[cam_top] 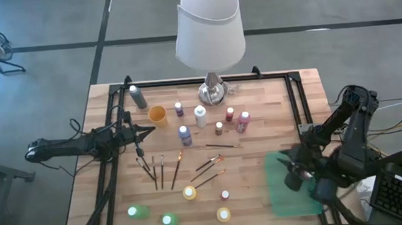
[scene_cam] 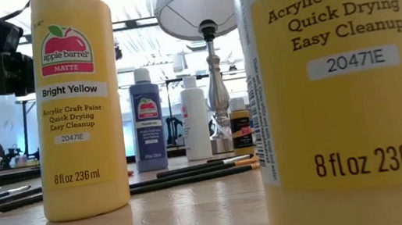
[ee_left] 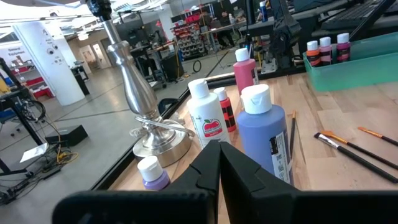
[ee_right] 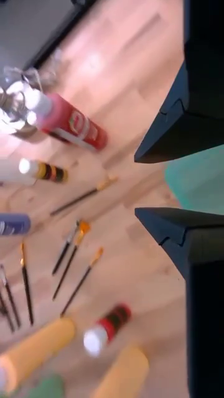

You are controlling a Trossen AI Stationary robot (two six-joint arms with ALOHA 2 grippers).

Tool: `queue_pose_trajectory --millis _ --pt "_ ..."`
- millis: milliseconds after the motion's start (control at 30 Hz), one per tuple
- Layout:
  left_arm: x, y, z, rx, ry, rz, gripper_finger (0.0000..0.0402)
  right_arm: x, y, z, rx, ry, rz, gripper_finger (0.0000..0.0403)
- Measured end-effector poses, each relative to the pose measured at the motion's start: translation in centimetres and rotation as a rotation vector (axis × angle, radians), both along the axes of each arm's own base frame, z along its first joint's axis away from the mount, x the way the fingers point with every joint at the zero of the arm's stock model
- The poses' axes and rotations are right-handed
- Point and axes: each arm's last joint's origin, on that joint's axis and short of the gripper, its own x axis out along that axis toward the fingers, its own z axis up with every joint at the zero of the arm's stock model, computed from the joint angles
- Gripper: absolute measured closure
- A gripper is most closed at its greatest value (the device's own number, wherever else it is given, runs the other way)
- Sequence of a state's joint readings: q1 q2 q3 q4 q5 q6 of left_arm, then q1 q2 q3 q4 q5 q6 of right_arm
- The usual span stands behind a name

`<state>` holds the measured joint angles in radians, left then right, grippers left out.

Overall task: Pick & Place Paint Supplies
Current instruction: Put the pink paint bottle into the green bin

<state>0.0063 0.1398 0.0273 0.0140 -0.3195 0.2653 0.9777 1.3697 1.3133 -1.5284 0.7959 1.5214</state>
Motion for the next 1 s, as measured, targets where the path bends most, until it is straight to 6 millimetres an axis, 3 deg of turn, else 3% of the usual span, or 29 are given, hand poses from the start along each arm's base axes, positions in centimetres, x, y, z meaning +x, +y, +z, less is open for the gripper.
queue_pose_trajectory --millis 267,533,1000 --pt "0.0 0.0 0.0 0.0 0.0 0.0 0.0389 4.7 -4.4 0.1 -0.038 0.217 -0.022 0.0297" --pt "0.0 0.0 0.0 0.0 0.0 0.0 0.0389 8.8 -9.0 0.7 -0.062 0.251 0.029 0.0284" --pt "0.0 0.0 0.0 0.0 -0.001 -0.001 0.0389 12.3 -16.9 1.5 -0.032 0.182 0.042 0.0239"
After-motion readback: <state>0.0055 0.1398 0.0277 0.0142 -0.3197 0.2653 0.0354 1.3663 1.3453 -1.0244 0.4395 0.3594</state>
